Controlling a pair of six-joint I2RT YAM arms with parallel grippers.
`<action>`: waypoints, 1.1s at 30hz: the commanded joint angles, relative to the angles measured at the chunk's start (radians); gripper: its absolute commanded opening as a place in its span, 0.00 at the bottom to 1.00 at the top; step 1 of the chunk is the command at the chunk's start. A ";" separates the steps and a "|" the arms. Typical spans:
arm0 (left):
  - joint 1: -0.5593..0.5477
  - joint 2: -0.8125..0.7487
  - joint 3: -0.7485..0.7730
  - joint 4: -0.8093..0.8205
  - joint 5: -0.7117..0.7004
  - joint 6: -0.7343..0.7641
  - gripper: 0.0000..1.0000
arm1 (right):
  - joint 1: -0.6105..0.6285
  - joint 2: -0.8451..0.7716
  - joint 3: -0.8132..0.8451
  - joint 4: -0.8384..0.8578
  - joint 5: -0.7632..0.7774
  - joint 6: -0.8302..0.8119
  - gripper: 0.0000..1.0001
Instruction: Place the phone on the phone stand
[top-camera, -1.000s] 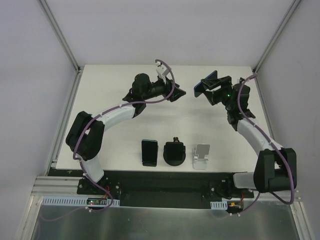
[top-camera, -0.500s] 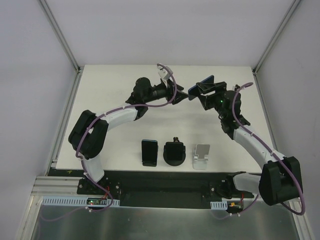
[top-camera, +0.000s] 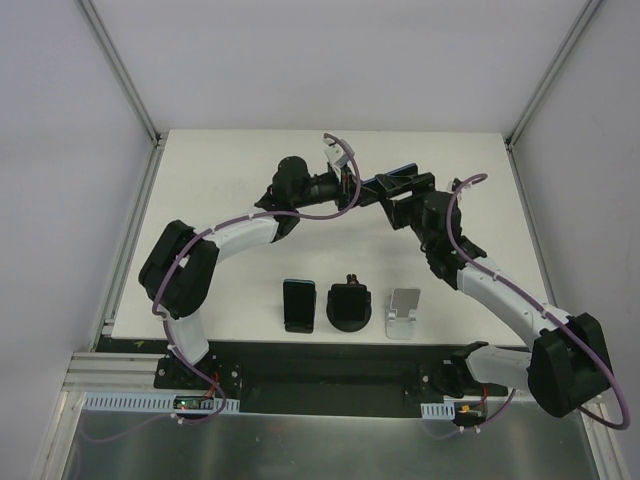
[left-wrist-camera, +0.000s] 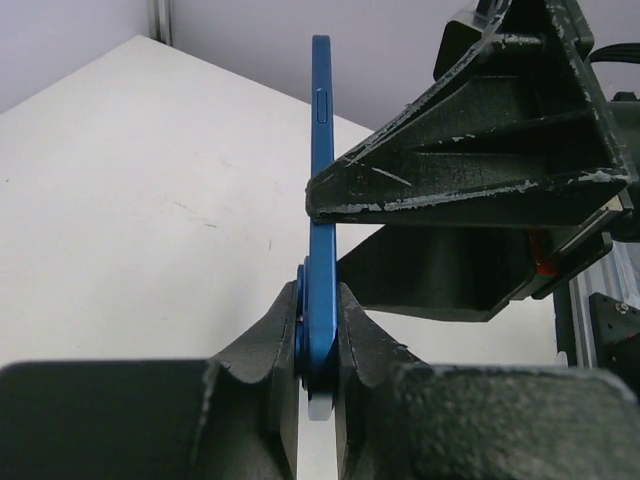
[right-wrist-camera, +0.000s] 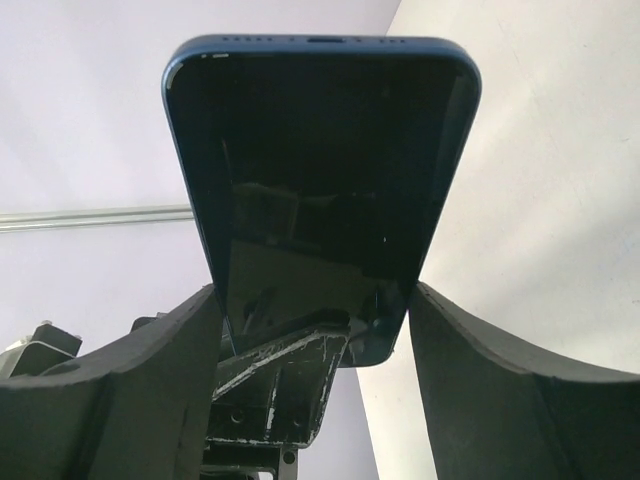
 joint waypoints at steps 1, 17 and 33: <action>0.023 -0.084 0.041 -0.062 -0.017 0.032 0.00 | 0.014 -0.080 0.042 0.060 -0.057 -0.096 0.40; 0.183 -0.072 0.340 -0.582 0.454 -0.137 0.00 | 0.075 -0.255 0.247 -0.609 -0.218 -1.711 0.96; 0.183 -0.029 0.419 -0.708 0.532 -0.127 0.00 | 0.275 0.122 0.555 -0.621 0.102 -2.300 0.96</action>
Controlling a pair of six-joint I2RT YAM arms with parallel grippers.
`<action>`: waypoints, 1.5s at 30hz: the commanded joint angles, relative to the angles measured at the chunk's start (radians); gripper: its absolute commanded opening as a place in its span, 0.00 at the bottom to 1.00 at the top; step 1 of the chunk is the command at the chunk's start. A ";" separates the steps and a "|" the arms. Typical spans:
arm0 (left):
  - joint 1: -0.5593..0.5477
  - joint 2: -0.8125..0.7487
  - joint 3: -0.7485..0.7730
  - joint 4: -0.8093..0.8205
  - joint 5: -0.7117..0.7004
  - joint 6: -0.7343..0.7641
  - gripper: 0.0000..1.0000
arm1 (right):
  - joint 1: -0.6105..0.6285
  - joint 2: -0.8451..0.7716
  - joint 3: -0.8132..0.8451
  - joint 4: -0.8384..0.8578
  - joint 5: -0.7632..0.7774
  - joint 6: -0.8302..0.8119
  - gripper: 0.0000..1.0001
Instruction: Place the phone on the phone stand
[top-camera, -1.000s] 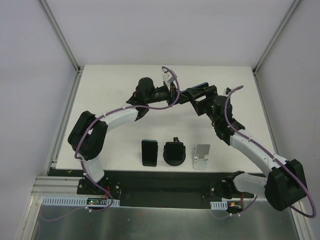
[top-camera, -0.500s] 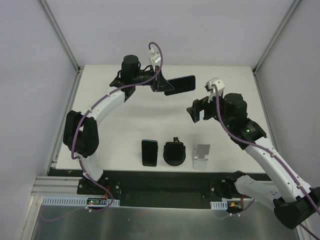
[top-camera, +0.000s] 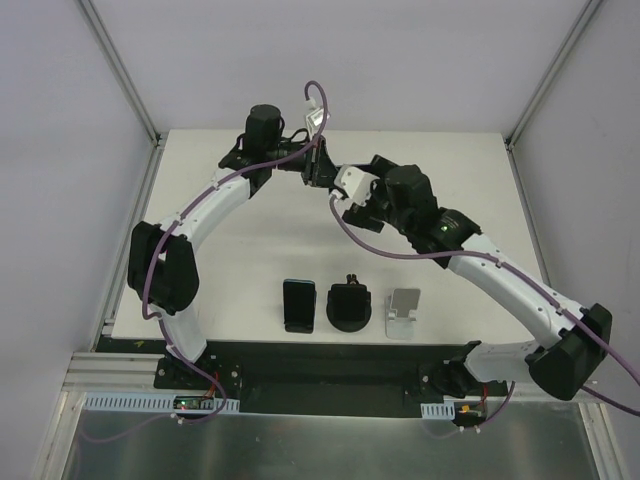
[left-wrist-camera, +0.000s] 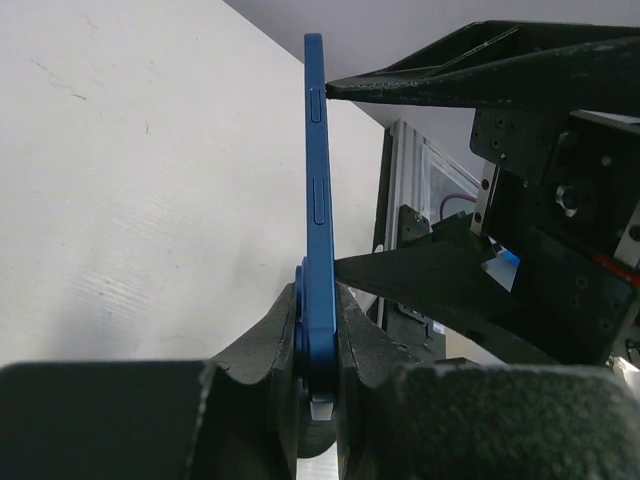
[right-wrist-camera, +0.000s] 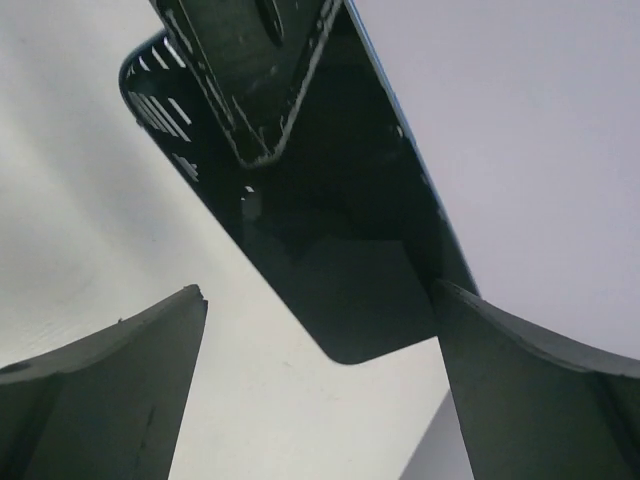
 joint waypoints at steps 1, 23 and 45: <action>-0.001 -0.001 0.059 0.013 0.065 0.018 0.00 | 0.045 0.078 0.125 -0.012 0.103 -0.186 0.96; -0.003 -0.023 0.070 -0.059 0.079 0.082 0.00 | 0.117 0.287 0.306 -0.181 0.244 -0.286 0.62; 0.120 -0.363 -0.175 0.062 -0.106 0.021 0.95 | 0.175 -0.136 -0.167 0.117 0.464 0.396 0.01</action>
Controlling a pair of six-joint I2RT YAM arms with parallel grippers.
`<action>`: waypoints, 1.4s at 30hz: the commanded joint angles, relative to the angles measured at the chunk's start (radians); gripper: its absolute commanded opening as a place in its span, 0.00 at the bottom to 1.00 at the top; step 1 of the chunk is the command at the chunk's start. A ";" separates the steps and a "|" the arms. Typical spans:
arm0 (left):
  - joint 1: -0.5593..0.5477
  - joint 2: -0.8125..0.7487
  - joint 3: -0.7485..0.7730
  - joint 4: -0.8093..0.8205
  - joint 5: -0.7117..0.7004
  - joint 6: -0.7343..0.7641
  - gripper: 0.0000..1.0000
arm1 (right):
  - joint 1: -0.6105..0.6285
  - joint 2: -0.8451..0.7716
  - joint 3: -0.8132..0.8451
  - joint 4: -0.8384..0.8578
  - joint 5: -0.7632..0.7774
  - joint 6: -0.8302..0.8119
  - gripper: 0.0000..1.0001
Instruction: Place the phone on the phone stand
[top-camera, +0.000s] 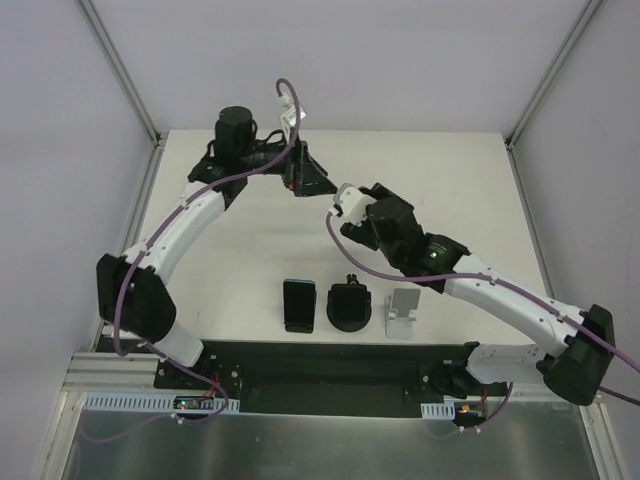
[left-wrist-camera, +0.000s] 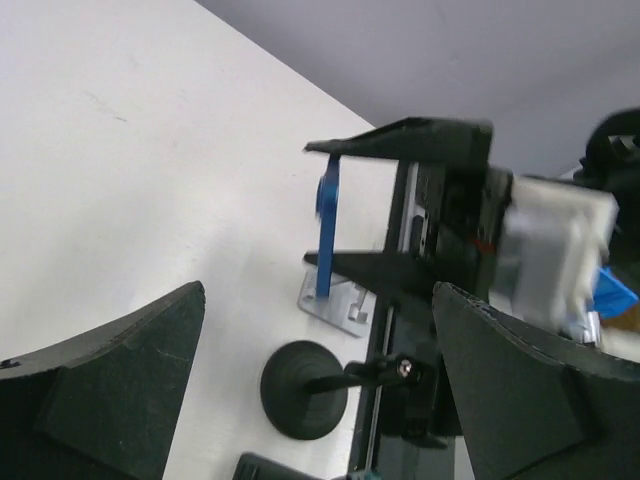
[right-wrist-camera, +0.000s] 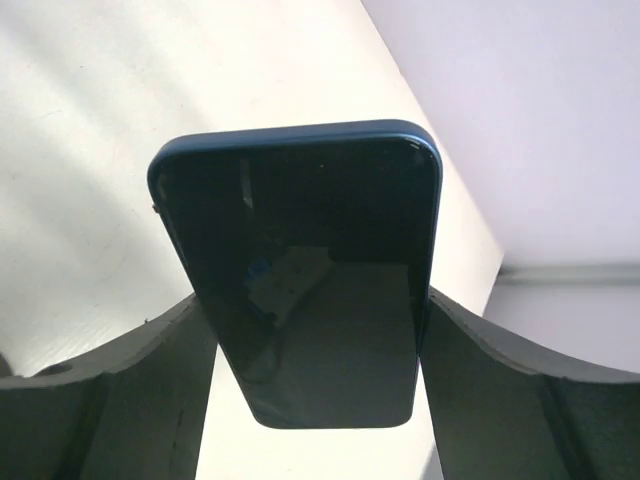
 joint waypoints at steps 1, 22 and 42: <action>0.099 -0.233 -0.142 0.169 -0.079 -0.047 0.98 | 0.001 -0.187 -0.103 0.078 0.197 0.369 0.01; 0.155 -0.361 -0.318 0.465 -0.159 -0.262 0.99 | 0.551 -0.673 -0.518 -0.090 0.902 1.363 0.01; 0.155 -0.309 -0.311 0.504 -0.136 -0.293 0.99 | 0.673 -0.187 -0.350 -1.145 0.928 2.628 0.01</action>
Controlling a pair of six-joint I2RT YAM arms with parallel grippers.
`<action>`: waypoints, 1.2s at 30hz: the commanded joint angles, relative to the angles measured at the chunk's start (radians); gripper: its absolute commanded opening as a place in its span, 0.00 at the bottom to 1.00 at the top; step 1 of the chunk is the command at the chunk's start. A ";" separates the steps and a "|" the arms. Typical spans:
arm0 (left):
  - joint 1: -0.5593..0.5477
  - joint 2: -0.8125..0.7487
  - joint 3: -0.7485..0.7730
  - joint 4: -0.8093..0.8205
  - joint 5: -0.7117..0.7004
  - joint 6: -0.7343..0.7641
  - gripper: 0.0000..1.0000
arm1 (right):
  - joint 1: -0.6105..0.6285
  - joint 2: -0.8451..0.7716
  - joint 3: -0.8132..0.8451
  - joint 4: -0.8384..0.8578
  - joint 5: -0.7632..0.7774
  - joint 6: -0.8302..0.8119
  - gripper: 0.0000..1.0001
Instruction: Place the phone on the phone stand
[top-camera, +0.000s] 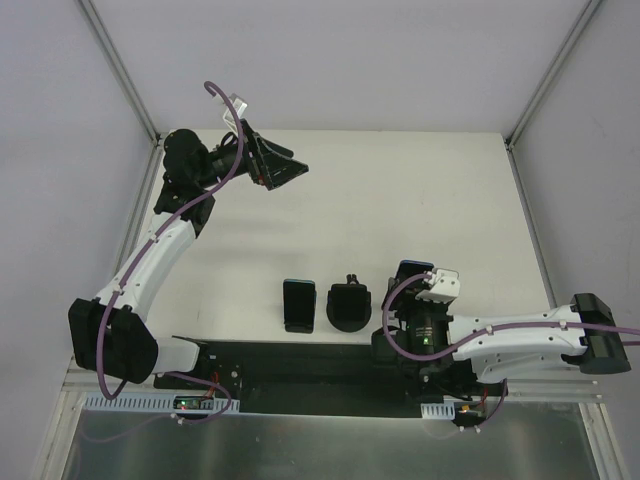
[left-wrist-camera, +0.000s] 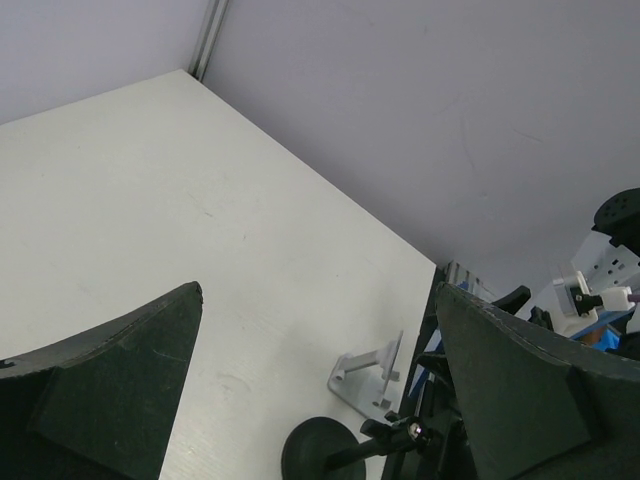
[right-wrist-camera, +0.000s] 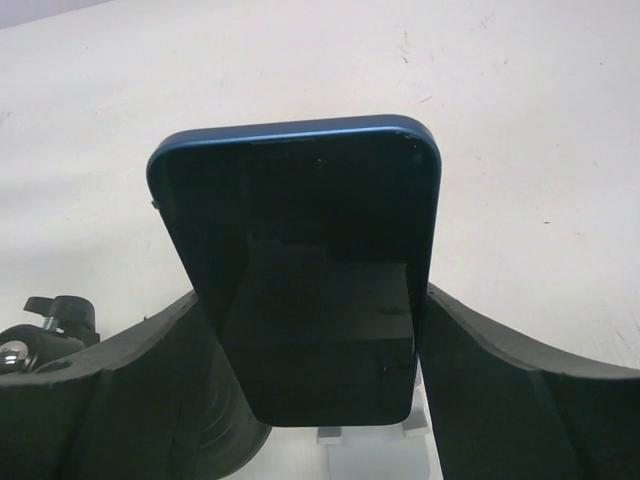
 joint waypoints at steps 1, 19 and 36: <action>-0.003 0.002 0.014 0.071 0.028 -0.027 0.99 | 0.013 -0.023 -0.028 -0.108 0.041 0.132 0.01; -0.003 0.006 0.008 0.106 0.040 -0.044 0.99 | 0.012 -0.129 -0.229 0.403 0.061 -0.344 0.01; -0.001 -0.007 0.002 0.113 0.049 -0.039 0.99 | -0.010 -0.075 -0.269 0.486 0.057 -0.341 0.01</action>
